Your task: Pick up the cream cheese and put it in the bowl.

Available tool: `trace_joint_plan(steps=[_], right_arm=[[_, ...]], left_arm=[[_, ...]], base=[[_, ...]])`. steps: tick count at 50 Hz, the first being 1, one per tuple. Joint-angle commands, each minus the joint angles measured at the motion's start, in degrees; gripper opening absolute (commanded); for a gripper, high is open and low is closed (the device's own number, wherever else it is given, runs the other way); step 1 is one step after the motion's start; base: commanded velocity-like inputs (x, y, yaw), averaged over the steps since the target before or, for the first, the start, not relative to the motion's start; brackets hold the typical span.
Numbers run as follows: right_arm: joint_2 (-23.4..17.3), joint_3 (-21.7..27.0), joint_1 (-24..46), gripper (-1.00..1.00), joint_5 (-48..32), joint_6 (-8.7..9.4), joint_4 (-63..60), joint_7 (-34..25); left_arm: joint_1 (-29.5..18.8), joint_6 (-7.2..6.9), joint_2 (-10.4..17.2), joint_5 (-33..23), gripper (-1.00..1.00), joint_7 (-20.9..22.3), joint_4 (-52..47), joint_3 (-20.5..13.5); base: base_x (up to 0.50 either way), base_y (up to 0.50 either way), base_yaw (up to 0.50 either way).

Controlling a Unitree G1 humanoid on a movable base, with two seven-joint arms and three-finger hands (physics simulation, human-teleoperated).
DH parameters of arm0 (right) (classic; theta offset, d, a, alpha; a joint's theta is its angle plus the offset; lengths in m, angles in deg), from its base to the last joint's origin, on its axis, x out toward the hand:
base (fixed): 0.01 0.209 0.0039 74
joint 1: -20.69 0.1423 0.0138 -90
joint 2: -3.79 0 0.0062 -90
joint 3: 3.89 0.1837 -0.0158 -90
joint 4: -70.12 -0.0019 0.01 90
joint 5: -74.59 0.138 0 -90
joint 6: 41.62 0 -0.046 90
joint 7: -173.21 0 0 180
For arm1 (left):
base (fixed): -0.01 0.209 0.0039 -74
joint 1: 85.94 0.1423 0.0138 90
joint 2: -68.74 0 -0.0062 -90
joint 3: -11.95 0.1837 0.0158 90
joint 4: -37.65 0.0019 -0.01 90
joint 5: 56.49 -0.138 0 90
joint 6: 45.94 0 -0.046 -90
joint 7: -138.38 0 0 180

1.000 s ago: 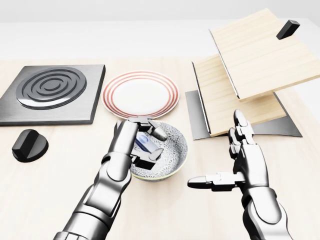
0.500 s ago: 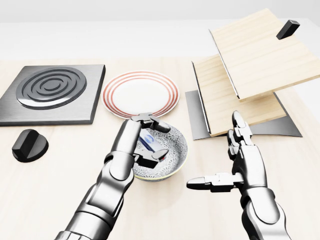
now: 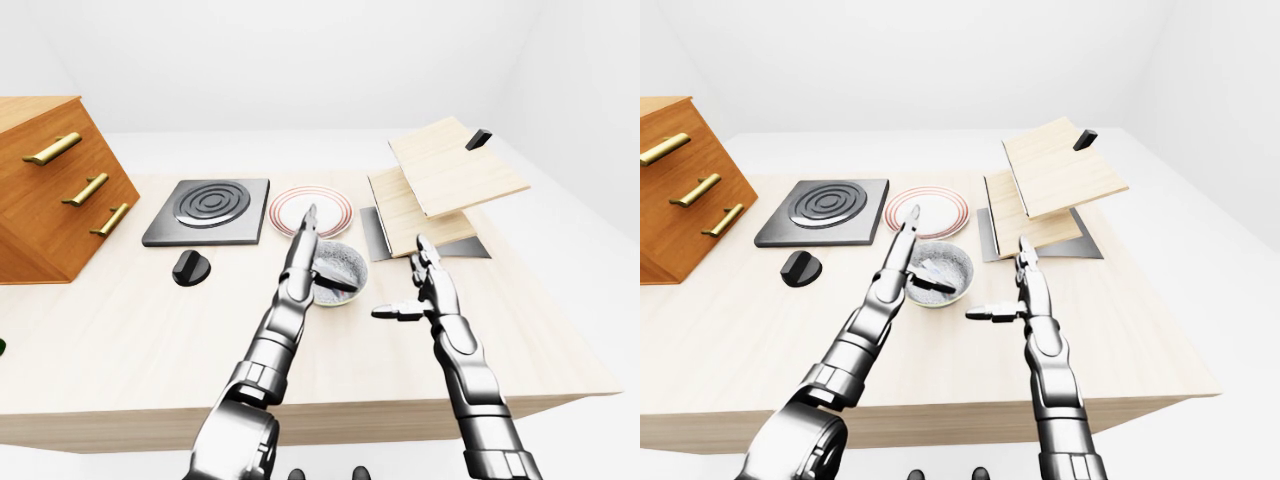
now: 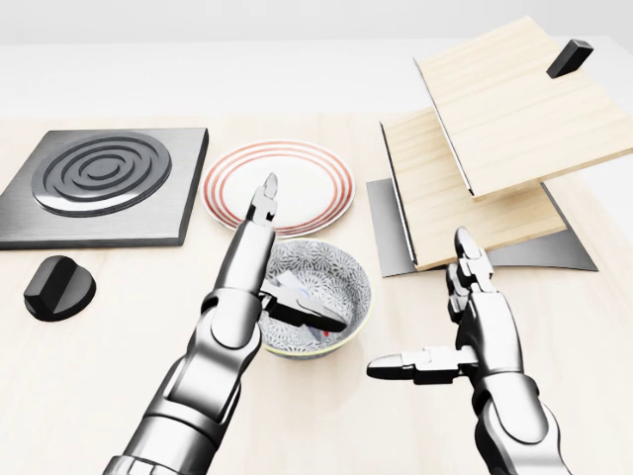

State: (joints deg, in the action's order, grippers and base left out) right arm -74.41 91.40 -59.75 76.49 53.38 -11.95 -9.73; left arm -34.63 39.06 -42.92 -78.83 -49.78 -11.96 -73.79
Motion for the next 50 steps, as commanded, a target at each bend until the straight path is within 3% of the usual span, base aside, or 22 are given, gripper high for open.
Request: trace_joint_plan(steps=[1, 9, 15, 18, 22, 29, 41, 50], right_arm=[[0.03, -0.1, 0.35, 1.0, 0.41, 0.0, 0.28, 0.16], [0.06, -0.16, -0.56, 1.0, 0.26, 0.0, -3.49, 0.09], [0.41, -0.36, -2.38, 1.0, -0.12, 0.0, -13.92, -0.02], [0.76, -0.79, -2.59, 1.0, -0.76, 0.0, -19.01, 0.31], [1.24, -1.33, -2.81, 1.0, -1.43, 0.0, -22.29, 0.58], [2.61, -2.14, -4.27, 1.0, -0.9, 0.0, -30.51, 0.88], [2.11, -1.95, -3.31, 1.0, 0.17, 0.0, -51.44, 2.99], [1.93, -3.35, -1.26, 1.0, -1.58, 0.0, -58.23, 3.43]], left_arm=[[0.31, 0.0, 0.6, 1.93, 1.0, 0.84, -9.85, -0.42], [4.34, 0.0, 1.36, 0.63, 1.0, 2.84, -20.38, 0.27], [11.03, 0.0, 4.11, -0.78, 1.0, 6.51, -34.11, -0.5], [14.25, 0.0, 5.15, 2.37, 1.0, 7.83, -42.61, -2.92], [16.39, 0.0, 6.38, 3.21, 1.0, 6.21, -49.88, -4.28], [23.44, 0.0, 7.81, 6.14, 1.0, 8.46, -61.92, -4.09], [30.24, 0.0, 7.62, 7.45, 1.0, 12.48, -79.68, -4.53], [32.21, 0.0, 7.76, 6.39, 1.0, 14.78, -88.56, -4.46]], base=[[0.0, 0.0, 0.0], [0.0, 0.0, 0.0], [0.0, 0.0, 0.0], [0.0, 0.0, 0.0], [0.0, 0.0, 0.0], [0.0, 0.0, 0.0], [0.0, 0.0, 0.0], [0.0, 0.0, 0.0]])
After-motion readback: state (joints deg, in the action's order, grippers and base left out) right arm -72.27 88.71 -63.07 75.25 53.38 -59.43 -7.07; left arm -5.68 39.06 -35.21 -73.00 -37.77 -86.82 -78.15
